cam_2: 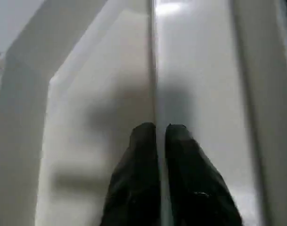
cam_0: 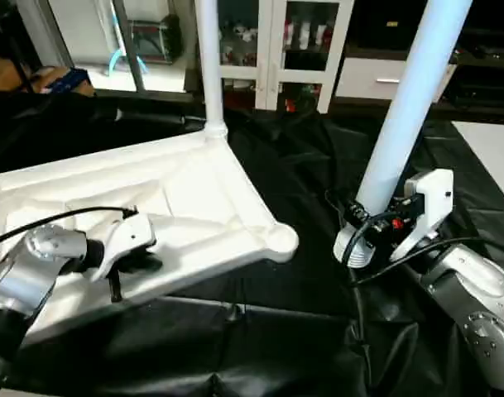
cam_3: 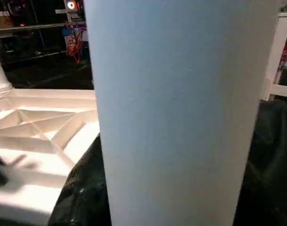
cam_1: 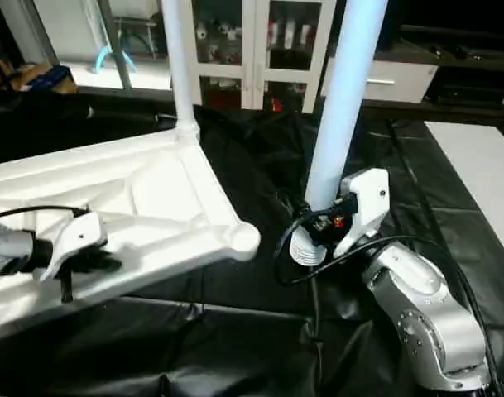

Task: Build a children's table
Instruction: Insert table leg to table base

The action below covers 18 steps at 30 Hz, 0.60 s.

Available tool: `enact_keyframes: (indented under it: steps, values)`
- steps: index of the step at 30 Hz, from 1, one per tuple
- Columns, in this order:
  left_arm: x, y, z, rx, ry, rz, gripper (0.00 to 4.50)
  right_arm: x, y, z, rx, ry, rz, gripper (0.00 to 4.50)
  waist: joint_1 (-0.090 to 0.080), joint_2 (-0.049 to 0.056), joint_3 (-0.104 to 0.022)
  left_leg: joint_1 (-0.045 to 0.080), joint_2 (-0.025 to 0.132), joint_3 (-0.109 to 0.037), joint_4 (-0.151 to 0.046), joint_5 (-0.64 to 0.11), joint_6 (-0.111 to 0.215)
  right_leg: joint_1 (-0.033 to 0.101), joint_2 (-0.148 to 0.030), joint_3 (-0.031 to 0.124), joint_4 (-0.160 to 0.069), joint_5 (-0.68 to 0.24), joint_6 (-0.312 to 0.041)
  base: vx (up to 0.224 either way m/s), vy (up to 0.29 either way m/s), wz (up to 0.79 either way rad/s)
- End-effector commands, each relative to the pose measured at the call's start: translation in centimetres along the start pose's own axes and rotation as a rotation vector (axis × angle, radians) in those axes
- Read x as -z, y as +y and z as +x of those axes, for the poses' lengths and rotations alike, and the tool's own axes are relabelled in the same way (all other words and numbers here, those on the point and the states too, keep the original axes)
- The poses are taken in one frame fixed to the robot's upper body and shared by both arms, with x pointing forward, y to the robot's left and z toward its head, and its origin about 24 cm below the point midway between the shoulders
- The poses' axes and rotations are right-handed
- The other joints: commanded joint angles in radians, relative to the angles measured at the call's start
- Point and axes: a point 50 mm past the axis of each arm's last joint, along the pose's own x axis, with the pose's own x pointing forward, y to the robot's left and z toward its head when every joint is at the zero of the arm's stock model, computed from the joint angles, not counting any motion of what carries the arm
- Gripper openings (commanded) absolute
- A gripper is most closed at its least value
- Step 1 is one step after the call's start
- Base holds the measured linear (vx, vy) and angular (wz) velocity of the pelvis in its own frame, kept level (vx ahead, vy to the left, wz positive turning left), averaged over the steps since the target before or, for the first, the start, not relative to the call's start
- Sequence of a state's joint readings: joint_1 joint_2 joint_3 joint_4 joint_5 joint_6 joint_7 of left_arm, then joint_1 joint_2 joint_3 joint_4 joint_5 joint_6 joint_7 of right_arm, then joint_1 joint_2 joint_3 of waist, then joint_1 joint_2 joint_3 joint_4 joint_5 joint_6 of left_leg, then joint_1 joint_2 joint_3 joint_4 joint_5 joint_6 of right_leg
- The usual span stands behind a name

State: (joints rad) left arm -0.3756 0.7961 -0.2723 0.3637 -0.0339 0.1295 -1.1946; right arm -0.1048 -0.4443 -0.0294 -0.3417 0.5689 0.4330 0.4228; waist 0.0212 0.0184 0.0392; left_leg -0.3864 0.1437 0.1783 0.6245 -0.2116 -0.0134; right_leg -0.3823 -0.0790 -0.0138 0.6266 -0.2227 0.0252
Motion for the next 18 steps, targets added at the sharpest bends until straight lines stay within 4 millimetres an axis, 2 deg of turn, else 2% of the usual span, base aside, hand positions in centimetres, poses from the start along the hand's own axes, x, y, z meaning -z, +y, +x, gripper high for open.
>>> enact_keyframes:
  steps: [1, 3, 5, 6, 7, 9, 11, 13, 15, 16, 17, 18]
  values:
    - [-0.5, -0.2, -0.5, 0.038, -0.004, 0.044, 0.88, -0.5, -0.2, -0.1, 0.010, -0.013, -0.008, 1.84, 0.006, 0.009, -0.053, 0.033, 0.076, -0.028, -0.094, -0.158, 0.015, 0.026, -0.062, 0.028, -0.053, 0.067, -0.288, 0.000, 0.000, 0.00]
    - [-0.6, -0.2, -0.5, 0.038, -0.005, 0.053, 1.07, -0.6, -0.2, -0.1, 0.011, -0.015, -0.004, 1.84, 0.010, 0.007, -0.052, 0.034, 0.076, -0.027, -0.095, -0.172, 0.011, 0.025, -0.063, 0.029, -0.055, 0.043, -0.285, 0.000, 0.000, 0.00]
    - [-1.3, 0.2, -1.2, 0.004, -0.044, 0.060, 1.10, -1.0, -0.6, -0.3, 0.021, -0.042, 0.030, 1.84, 0.014, 0.010, -0.050, 0.036, 0.077, -0.028, -0.098, -0.200, -0.006, 0.024, -0.064, 0.030, -0.057, 0.005, -0.280, 0.000, 0.000, 0.00]
    - [-1.4, 0.4, -1.4, -0.003, -0.052, 0.058, 1.13, -1.2, -0.8, -0.4, 0.023, -0.048, 0.036, 1.84, 0.015, 0.013, -0.051, 0.037, 0.077, -0.028, -0.098, -0.204, -0.011, 0.024, -0.063, 0.030, -0.057, 0.002, -0.279, 0.000, 0.000, 0.00]
    - [-1.7, 0.7, -1.8, -0.021, -0.074, 0.059, 1.41, -1.7, -1.4, -0.7, 0.030, -0.068, 0.051, 1.84, 0.016, 0.013, -0.051, 0.037, 0.076, -0.028, -0.099, -0.207, -0.021, 0.024, -0.062, 0.030, -0.056, 0.006, -0.277, 0.000, 0.000, 0.00]
    - [-2.2, 0.9, -2.0, -0.033, -0.101, 0.055, 1.51, -2.0, -1.9, -1.0, 0.040, -0.090, 0.082, 1.84, 0.016, 0.012, -0.053, 0.038, 0.076, -0.029, -0.098, -0.211, -0.025, 0.024, -0.062, 0.029, -0.053, 0.013, -0.281, 0.000, 0.000, 0.00]
    - [-3.7, 1.3, -2.6, -0.051, -0.172, 0.058, 1.55, -2.7, -3.1, -1.7, 0.058, -0.122, 0.114, 1.84, 0.018, 0.012, -0.054, 0.038, 0.075, -0.028, -0.096, -0.192, -0.022, 0.026, -0.062, 0.028, -0.052, 0.039, -0.288, 0.000, 0.000, 0.00]
    - [-5.4, 1.5, -2.5, -0.064, -0.250, 0.056, 1.94, -2.9, -3.6, -2.0, 0.071, -0.120, 0.103, 1.84, 0.020, 0.009, -0.054, 0.036, 0.073, -0.025, -0.093, -0.163, -0.016, 0.029, -0.062, 0.026, -0.050, 0.064, -0.299, 0.000, 0.000, 0.00]
    - [-7.0, 1.5, -1.8, -0.089, -0.311, 0.059, 1.95, -3.0, -3.8, -2.1, 0.075, -0.113, 0.081, 1.84, 0.023, 0.007, -0.055, 0.030, 0.072, -0.025, -0.088, -0.131, -0.002, 0.035, -0.065, 0.026, -0.049, 0.087, -0.308, 0.000, 0.000, 0.00]
    - [-7.8, 1.4, -1.1, -0.099, -0.342, 0.055, 1.95, -3.0, -3.9, -2.1, 0.076, -0.113, 0.077, 1.84, 0.022, -0.002, -0.055, 0.027, 0.073, -0.023, -0.087, -0.121, 0.005, 0.038, -0.066, 0.027, -0.049, 0.094, -0.309, 0.000, 0.000, 0.00]
    - [-9.5, 0.2, 1.3, -0.048, -0.423, 0.028, 2.20, -3.1, -4.1, -1.8, 0.085, -0.112, 0.070, 1.84, 0.026, 0.000, -0.056, 0.027, 0.073, -0.024, -0.084, -0.103, 0.018, 0.039, -0.070, 0.027, -0.050, 0.096, -0.314, 0.000, 0.000, 0.00]
    - [-10.9, -1.1, 3.3, 0.000, -0.486, 0.004, 2.20, -3.1, -4.2, -1.5, 0.092, -0.112, 0.066, 1.84, 0.024, -0.003, -0.055, 0.025, 0.078, -0.022, -0.083, -0.097, 0.019, 0.042, -0.075, 0.028, -0.051, 0.093, -0.328, 0.000, 0.000, 0.00]
